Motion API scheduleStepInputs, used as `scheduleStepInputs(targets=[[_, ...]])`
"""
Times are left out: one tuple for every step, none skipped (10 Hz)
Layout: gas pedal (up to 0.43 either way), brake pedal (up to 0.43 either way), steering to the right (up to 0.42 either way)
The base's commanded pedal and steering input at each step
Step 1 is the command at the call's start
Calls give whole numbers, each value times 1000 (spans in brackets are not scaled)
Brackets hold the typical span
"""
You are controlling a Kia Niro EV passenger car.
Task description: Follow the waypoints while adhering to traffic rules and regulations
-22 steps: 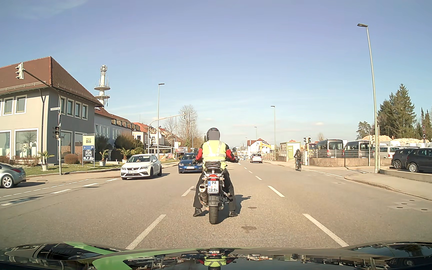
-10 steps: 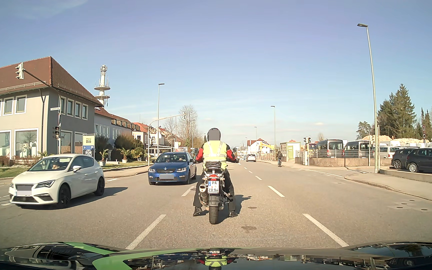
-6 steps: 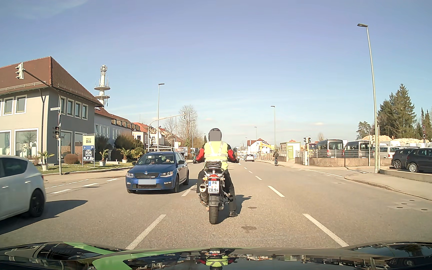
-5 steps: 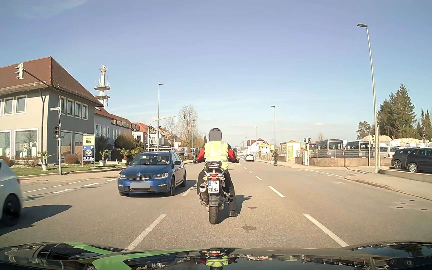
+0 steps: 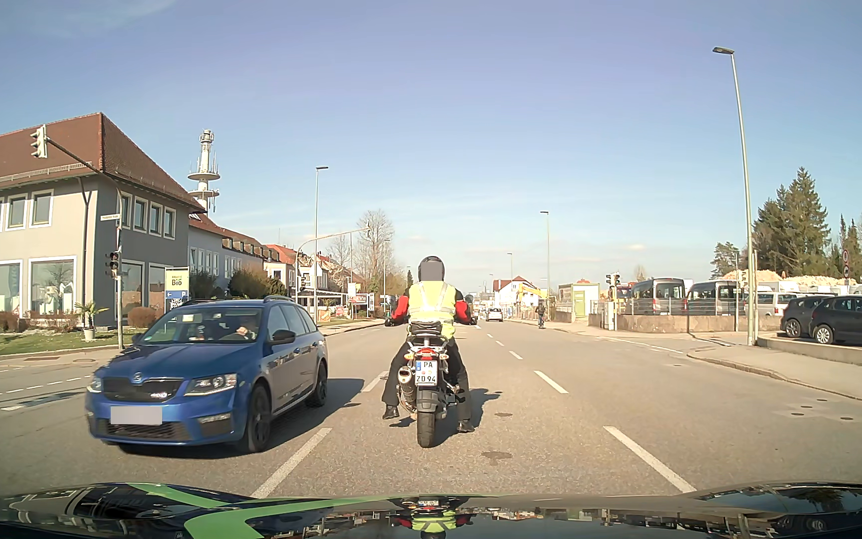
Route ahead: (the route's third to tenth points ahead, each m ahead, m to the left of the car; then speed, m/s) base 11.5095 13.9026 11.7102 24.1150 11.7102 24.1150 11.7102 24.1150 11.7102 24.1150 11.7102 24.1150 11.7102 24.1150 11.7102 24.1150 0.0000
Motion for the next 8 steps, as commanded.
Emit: scheduleStepInputs(targets=[[0,238,3],[0,238,3],[0,238,3],[0,238,3],[0,238,3],[0,238,3],[0,238,3],[0,0,3]])
